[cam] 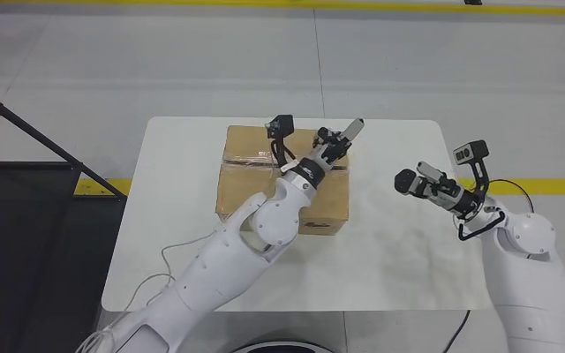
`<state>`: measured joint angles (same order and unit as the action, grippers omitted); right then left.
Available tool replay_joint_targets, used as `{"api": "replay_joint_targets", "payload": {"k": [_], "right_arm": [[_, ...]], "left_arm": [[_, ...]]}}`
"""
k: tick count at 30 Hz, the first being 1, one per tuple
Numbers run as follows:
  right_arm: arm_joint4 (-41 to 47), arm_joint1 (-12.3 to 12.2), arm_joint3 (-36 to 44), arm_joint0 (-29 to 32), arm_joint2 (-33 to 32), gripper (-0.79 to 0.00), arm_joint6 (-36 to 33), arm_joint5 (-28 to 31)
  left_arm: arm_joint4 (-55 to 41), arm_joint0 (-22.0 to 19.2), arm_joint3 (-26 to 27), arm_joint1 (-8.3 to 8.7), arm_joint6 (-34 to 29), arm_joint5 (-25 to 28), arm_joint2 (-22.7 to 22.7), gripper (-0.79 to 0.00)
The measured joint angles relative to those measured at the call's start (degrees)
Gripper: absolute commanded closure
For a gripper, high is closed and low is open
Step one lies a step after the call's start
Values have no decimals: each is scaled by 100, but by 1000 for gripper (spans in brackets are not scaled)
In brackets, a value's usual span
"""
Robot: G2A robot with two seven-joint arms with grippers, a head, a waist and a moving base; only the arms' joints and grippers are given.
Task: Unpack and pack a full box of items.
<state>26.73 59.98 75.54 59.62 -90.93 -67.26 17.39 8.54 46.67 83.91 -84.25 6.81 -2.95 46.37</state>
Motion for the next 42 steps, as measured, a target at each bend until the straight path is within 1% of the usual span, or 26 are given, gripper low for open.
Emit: {"api": "replay_joint_targets", "payload": {"k": [10,16,21,24,27,30,33,34,37,39,40,42], "right_arm": [[75,-60,-167,-30,-44,-785,-118,57],[91,-90,-202,-41,-43,-785,-148,62],[124,-107,-189,-58,-9,-785,-150,51],[172,-107,-126,-114,64,-785,-151,35],[296,-83,-59,-243,231,-785,-177,9],[357,-37,3,-461,510,-785,-95,-53],[420,29,-24,-755,860,-785,4,-114],[444,60,-64,-884,1013,-785,45,-149],[484,151,-195,-1236,1437,-785,95,-232],[483,212,-275,-1451,1707,-785,89,-265],[487,256,-329,-1595,1894,-785,65,-285],[489,324,-445,-1805,2167,-785,48,-314]], "left_arm": [[93,-141,-509,-229,305,133,-163,-785],[112,-173,-630,-340,359,224,-184,-785],[99,-126,-491,-388,309,277,-102,-785],[124,-49,-212,-381,262,289,57,-785],[244,108,245,-315,120,272,372,-785],[389,399,840,-192,-116,193,901,-785],[536,845,1524,-34,-489,91,1629,-785],[510,1049,1792,25,-665,44,1952,-785],[440,1566,2380,160,-1124,-16,2782,-785],[333,1876,2645,233,-1478,4,3266,-785],[241,2083,2782,280,-1733,46,3594,-785],[33,2385,2924,341,-2107,159,4061,-785]]}}
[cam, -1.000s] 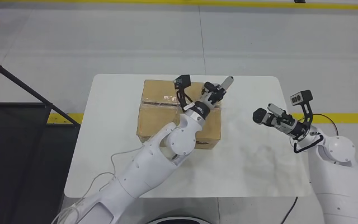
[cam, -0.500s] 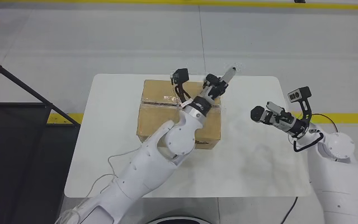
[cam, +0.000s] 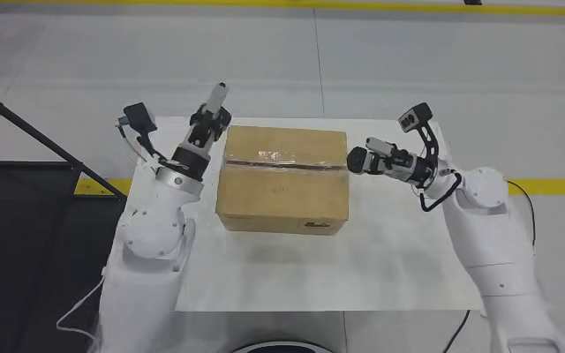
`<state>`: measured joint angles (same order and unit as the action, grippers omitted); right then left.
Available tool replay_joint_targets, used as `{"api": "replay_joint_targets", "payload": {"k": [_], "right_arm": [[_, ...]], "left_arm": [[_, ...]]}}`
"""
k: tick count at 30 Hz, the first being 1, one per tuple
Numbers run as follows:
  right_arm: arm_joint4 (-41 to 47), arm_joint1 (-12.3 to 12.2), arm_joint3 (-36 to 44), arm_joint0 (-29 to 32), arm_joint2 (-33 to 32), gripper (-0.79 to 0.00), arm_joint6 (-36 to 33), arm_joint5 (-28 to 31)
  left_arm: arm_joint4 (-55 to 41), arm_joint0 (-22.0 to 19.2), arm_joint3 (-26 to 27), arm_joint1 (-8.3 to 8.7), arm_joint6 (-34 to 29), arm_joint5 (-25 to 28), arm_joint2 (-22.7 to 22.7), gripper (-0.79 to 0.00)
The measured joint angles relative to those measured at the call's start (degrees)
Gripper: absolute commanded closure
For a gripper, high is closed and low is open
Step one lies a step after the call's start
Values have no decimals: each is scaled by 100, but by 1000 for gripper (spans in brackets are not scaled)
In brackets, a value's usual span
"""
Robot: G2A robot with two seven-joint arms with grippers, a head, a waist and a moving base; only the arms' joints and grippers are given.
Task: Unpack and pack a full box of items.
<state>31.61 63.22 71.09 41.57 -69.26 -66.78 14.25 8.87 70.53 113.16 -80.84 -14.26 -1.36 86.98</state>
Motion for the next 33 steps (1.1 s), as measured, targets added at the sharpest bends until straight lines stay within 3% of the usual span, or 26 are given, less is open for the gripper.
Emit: {"api": "replay_joint_targets", "payload": {"k": [5,12,22,33], "right_arm": [[69,211,-422,-505,695,-785,24,-30],[182,510,-1077,-1002,1409,-785,275,-3],[168,800,-1671,-1386,1907,-785,362,55],[-356,659,-1481,-1239,1624,-785,110,-20]], "left_arm": [[-690,721,91,127,-979,448,1023,-785],[-1043,1248,-74,215,-1449,740,1590,-785],[-1167,1378,-360,301,-1992,801,1462,-785],[-1349,1155,-107,353,-1877,803,1230,-785]]}}
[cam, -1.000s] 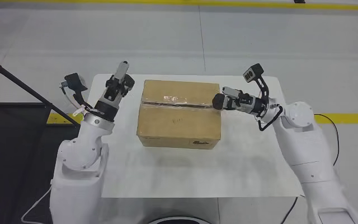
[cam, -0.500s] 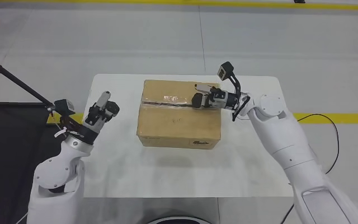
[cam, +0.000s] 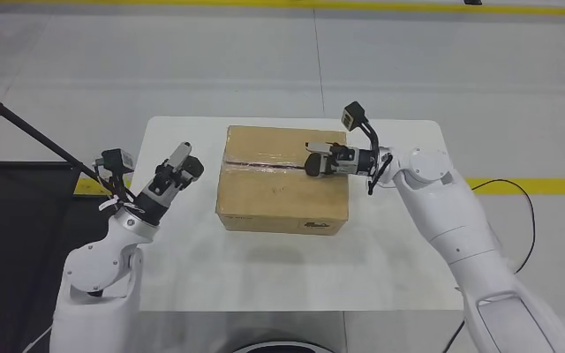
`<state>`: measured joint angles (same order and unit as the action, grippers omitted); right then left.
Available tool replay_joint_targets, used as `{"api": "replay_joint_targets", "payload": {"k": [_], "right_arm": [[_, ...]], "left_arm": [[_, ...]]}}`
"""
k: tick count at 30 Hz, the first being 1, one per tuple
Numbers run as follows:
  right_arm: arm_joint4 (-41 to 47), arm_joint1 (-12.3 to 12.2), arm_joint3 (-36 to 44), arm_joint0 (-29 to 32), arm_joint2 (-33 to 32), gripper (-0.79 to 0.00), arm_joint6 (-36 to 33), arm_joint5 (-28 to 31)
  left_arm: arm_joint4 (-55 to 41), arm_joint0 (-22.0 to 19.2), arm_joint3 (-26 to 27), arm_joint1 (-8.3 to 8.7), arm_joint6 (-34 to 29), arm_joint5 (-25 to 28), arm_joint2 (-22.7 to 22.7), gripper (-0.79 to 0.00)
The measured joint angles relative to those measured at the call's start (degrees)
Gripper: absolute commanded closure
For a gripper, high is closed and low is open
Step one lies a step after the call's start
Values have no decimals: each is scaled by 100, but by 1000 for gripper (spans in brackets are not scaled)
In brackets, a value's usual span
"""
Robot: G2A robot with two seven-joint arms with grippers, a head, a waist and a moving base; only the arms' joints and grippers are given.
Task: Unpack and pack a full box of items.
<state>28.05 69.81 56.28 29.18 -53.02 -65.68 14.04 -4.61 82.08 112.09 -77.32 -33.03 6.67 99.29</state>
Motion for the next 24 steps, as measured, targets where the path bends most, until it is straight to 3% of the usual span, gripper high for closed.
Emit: {"api": "replay_joint_targets", "payload": {"k": [9,19,24], "right_arm": [[-315,-247,518,480,-579,-785,53,-112],[-446,-540,1226,1230,-1424,-785,113,-212],[-467,-633,1446,1524,-1717,-785,145,-270]], "left_arm": [[-263,-562,-139,31,-310,-290,-617,-785],[-471,-1245,-902,-15,-287,-357,-1657,-785],[-459,-1468,-1308,-29,-139,-345,-1904,-785]]}}
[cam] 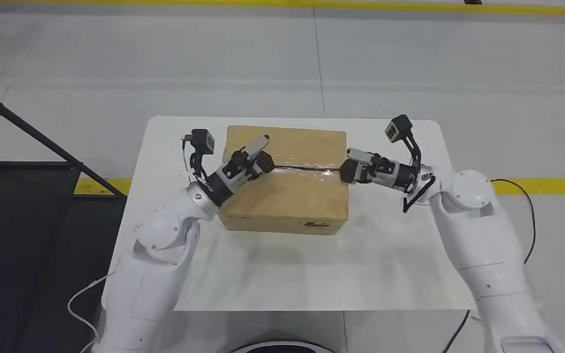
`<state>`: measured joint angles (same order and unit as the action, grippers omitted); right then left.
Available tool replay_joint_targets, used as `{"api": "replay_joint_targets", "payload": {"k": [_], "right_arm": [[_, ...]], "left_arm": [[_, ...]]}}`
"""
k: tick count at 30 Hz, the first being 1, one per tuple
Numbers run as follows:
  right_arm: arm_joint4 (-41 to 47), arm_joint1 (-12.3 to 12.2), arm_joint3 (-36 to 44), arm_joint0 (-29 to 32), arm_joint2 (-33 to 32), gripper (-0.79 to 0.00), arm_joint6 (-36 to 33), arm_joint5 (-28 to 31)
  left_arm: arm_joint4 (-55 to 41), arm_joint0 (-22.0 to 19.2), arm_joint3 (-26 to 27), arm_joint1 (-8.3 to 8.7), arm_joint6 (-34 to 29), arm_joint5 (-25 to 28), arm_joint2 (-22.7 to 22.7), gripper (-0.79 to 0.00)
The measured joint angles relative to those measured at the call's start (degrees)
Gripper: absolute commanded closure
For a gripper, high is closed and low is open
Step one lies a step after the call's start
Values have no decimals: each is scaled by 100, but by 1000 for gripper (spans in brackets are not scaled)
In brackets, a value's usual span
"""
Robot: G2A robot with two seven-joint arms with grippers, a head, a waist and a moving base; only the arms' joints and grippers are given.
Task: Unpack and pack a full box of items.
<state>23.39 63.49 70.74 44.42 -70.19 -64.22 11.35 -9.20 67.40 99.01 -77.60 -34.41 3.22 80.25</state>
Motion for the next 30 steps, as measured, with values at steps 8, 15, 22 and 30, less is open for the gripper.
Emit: {"api": "replay_joint_targets", "payload": {"k": [8,15,22,30], "right_arm": [[17,-103,182,311,-339,-785,24,-35],[60,-143,167,428,-448,-785,38,-33],[165,-200,297,575,-695,-785,166,23],[142,-140,826,392,-379,-785,371,-119]], "left_arm": [[-132,-77,-268,20,155,-13,2,-785],[-141,-67,-352,44,239,-24,2,-785],[-136,-34,-363,71,421,35,73,-785],[-150,460,263,183,867,188,988,-785]]}}
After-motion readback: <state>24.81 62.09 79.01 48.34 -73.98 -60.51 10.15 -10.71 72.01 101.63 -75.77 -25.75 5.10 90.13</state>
